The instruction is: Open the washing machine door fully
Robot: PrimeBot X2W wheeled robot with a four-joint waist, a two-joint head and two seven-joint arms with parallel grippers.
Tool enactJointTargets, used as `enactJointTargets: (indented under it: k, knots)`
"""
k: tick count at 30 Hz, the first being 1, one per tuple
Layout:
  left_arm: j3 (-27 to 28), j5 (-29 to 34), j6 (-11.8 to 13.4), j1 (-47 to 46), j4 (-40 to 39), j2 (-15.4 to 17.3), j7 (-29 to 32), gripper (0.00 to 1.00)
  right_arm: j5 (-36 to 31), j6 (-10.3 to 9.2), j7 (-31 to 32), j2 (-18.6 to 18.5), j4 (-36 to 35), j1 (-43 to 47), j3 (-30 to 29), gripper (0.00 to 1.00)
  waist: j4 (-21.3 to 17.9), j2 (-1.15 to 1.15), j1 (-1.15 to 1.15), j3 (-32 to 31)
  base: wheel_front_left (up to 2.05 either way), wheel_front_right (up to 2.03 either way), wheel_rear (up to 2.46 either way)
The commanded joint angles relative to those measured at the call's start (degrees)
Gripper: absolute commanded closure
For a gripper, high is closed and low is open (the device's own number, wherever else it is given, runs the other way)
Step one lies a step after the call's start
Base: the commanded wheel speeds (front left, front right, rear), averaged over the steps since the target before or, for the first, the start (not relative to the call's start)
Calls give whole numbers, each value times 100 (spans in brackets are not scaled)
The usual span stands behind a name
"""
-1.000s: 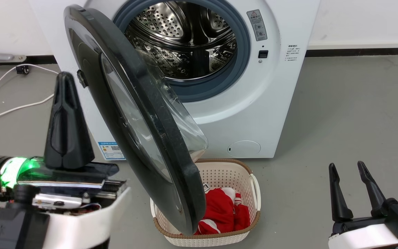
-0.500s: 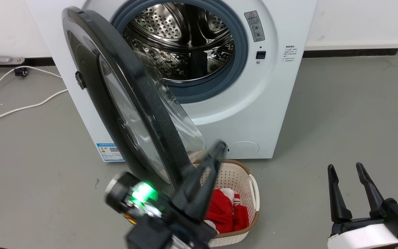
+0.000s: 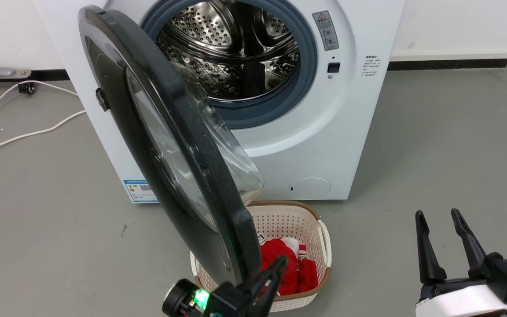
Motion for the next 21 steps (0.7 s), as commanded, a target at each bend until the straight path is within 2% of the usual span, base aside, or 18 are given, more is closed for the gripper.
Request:
enactJointTargets:
  k: [1, 9, 13, 21]
  knots:
    - [61, -3, 59, -131, 83, -49, -73, 100, -8, -4, -21, 18, 6, -101, 5, 0, 2, 0, 0, 10, 0, 0, 0]
    - [326, -129, 381, -558, 648, -241, -467, 100, 37, -4, -49, 18, 82, -112, 90, 0, -36, 0, 0, 25, 0, 0, 0]
    - [408, -209, 451, -632, 791, -265, -557, 100, 87, -4, -78, 18, 111, -97, 83, 0, -69, 0, 0, 21, 0, 0, 0]
    - [514, -209, 669, -339, 592, -94, -515, 100, 125, -4, -92, 17, 150, -69, 60, 0, -75, 0, 0, 30, 0, 0, 0]
